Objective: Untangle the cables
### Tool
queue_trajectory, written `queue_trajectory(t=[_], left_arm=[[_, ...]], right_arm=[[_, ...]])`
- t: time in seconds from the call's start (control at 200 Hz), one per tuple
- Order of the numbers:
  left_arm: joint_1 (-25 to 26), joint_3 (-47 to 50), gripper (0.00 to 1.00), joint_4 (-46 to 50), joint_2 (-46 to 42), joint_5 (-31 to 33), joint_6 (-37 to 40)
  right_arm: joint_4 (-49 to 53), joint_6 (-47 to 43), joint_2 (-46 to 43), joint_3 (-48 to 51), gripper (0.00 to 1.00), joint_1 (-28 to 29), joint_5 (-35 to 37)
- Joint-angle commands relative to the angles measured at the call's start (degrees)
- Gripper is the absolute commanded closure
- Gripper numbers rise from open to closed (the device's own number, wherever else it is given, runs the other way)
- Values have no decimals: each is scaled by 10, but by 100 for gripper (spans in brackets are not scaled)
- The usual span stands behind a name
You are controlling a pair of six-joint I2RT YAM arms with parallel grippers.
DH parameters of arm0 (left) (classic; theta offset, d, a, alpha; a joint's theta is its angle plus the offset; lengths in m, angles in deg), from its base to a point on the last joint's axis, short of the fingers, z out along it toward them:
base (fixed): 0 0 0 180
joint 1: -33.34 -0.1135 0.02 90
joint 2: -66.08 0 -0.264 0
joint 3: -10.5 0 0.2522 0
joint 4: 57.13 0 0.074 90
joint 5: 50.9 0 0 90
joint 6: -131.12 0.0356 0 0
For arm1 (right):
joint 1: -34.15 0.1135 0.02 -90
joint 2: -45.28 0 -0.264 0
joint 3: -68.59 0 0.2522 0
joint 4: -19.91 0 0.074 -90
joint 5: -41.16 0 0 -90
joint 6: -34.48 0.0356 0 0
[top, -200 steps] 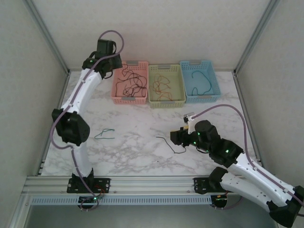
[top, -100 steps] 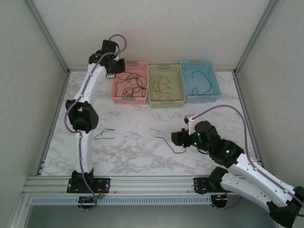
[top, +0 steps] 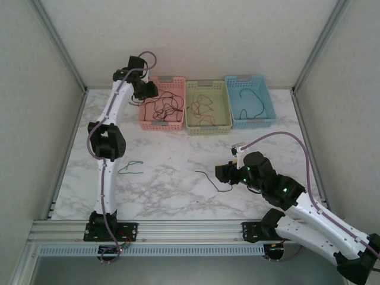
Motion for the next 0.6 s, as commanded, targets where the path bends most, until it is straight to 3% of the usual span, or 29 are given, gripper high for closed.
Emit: queue_trajectory(t=[0.0,0.275,0.36,0.461,0.526,0.596], left_arm=[[-3,-19,69,19,6,-19,3],[-2,-13,69,37,-59,16,1],[-3,2,53,32,-112,50,16],[-3,2,31,69,-142,72,89],[3,13,25,110,-146,85,172],[6,96,22,101,-172,135,236]], right_arm=[[-3,7,-6,14,33,-3,8],[-8,9,-1,18,33,-3,5],[-14,8,0,19,33,-3,1],[-22,6,5,19,33,-3,-3],[-30,3,10,18,33,-2,-2],[-35,-1,17,15,33,-3,-4]])
